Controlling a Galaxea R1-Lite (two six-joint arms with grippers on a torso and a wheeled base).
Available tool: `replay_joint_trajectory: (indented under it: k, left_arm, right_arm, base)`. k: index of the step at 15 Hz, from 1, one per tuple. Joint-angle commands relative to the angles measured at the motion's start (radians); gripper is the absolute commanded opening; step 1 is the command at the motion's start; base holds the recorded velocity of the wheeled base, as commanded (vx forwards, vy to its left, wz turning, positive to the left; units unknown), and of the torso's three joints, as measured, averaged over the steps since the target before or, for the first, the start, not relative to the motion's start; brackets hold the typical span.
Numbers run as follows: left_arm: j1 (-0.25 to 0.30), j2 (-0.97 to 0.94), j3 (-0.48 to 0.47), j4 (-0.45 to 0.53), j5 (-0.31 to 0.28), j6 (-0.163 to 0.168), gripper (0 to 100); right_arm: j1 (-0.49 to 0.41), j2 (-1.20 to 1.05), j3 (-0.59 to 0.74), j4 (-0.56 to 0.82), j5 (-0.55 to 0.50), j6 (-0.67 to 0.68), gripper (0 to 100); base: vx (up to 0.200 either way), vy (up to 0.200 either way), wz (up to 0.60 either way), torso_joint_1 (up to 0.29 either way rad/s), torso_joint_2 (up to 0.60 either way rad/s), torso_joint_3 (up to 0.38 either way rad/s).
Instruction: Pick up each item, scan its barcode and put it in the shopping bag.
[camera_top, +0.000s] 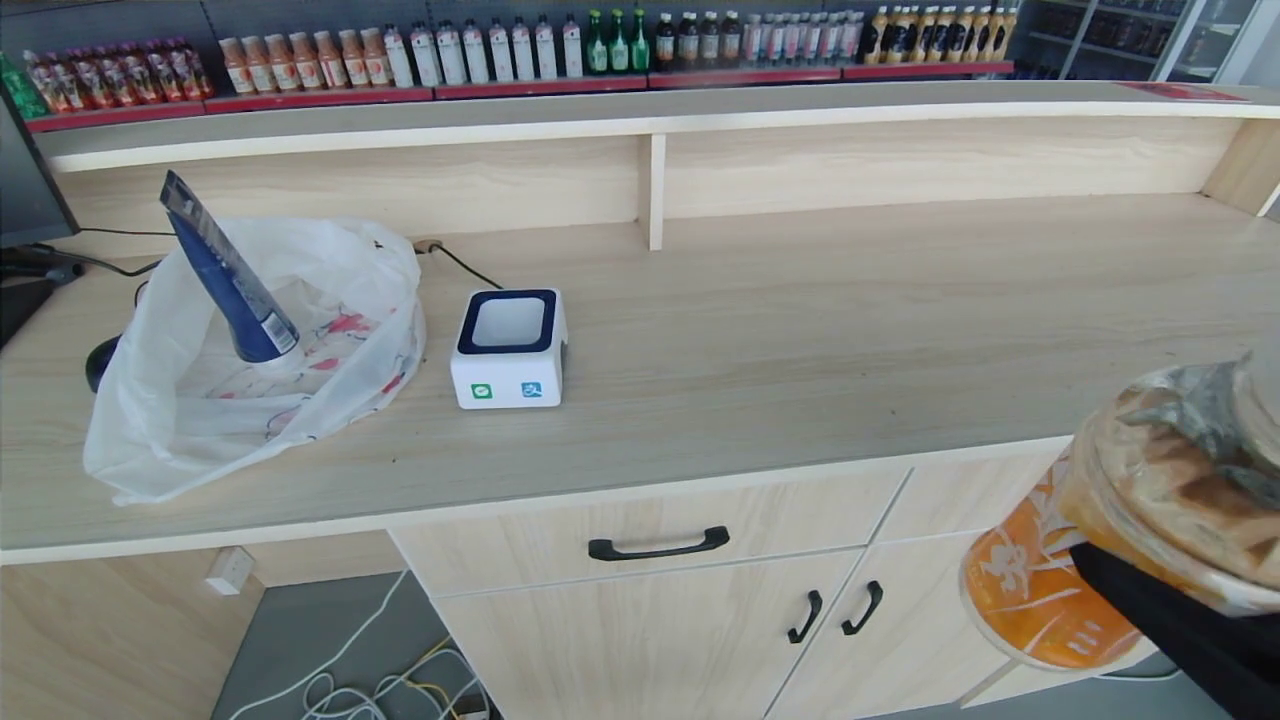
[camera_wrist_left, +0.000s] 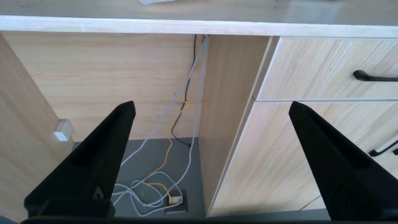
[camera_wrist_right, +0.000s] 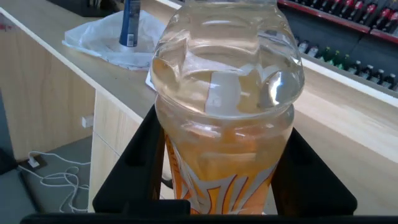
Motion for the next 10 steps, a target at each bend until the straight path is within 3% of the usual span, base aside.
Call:
replay_joint_trajectory:
  k: [1, 10]
  left_arm:
    - [0.0, 0.0, 0.0, 0.001, 0.0, -0.001, 100]
    - [0.0, 0.0, 0.0, 0.0, 0.0, 0.0, 100]
  right_arm:
    - [0.033, 0.02, 0.019, -0.001, 0.0, -0.021, 0]
    - [0.104, 0.096, -0.013, -0.001, 0.0, -0.125, 0]
  base:
    - [0.0, 0.0, 0.0, 0.0, 0.0, 0.0]
    - [0.0, 0.0, 0.0, 0.0, 0.0, 0.0]
